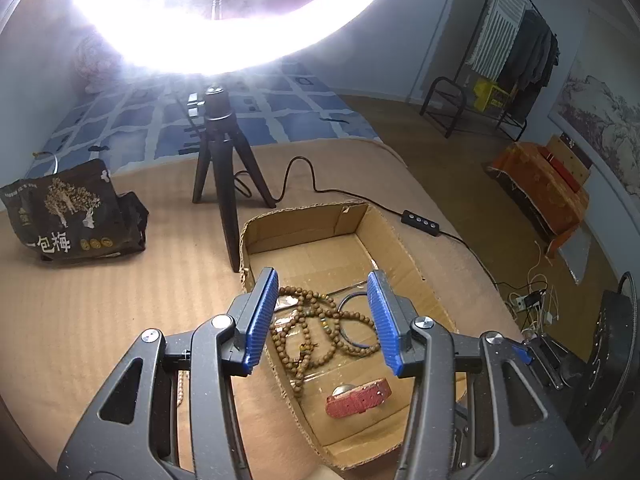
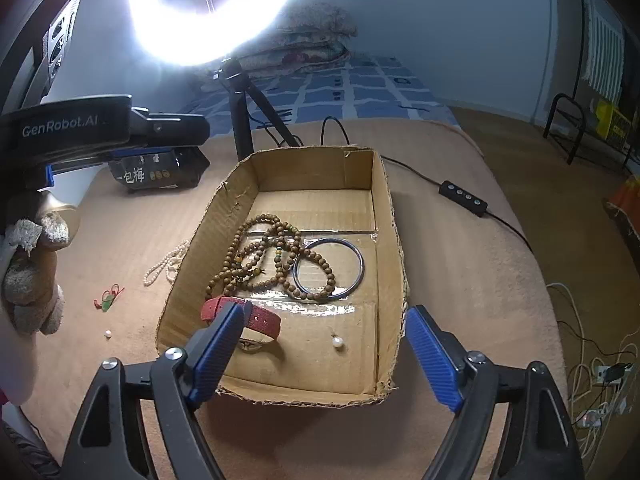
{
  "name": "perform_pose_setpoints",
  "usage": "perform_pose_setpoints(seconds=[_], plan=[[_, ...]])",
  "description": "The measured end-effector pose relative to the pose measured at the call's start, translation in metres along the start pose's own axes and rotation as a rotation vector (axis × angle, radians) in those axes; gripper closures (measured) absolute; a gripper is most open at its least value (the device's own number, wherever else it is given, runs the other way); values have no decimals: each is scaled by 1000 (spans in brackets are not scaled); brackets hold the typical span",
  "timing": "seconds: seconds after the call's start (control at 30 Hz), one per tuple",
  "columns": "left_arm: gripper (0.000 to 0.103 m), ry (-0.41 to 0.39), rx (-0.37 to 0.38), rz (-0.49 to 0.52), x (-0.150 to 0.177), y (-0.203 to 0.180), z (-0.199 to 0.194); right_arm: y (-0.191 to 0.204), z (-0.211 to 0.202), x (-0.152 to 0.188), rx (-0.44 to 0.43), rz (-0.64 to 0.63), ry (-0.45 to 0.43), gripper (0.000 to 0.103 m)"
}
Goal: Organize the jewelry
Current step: 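Carry necklace and earring into the box and open both tools, then grasp the green jade pendant with the left tool while the right tool grasps the cream bead bracelet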
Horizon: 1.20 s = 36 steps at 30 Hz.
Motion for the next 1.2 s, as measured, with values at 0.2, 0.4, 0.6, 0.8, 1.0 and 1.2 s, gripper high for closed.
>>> perform_pose_setpoints(seconds=[0.2, 0.4, 0.6, 0.8, 1.0, 1.2], plan=[[56, -9, -16, -9, 3, 11, -15, 4, -8, 0, 10, 5, -7, 17], [56, -22, -46, -4, 9, 30, -40, 12, -24, -5, 23, 7, -36, 14], [56, -38, -100, 4, 21, 63, -72, 27, -45, -7, 31, -3, -74, 9], [44, -60, -179, 14, 46, 107, -104, 48, -57, -5, 25, -21, -98, 5], [44, -33, -228, 15, 78, 150, -120, 71, -65, -4, -4, -42, -108, 5], [44, -11, -235, -12, 105, 179, -129, 98, -65, -7, -47, -53, -114, 5]])
Point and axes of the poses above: each gripper's, at about its wrist camera, not at the fingertips, and z roughly the way its jaws point, y to its left, x to its underside, the point moved 5 cm from there along z, roughly the way its jaws point, and after that the axes turned 3 degrees about -x, right-handed, at the moved point
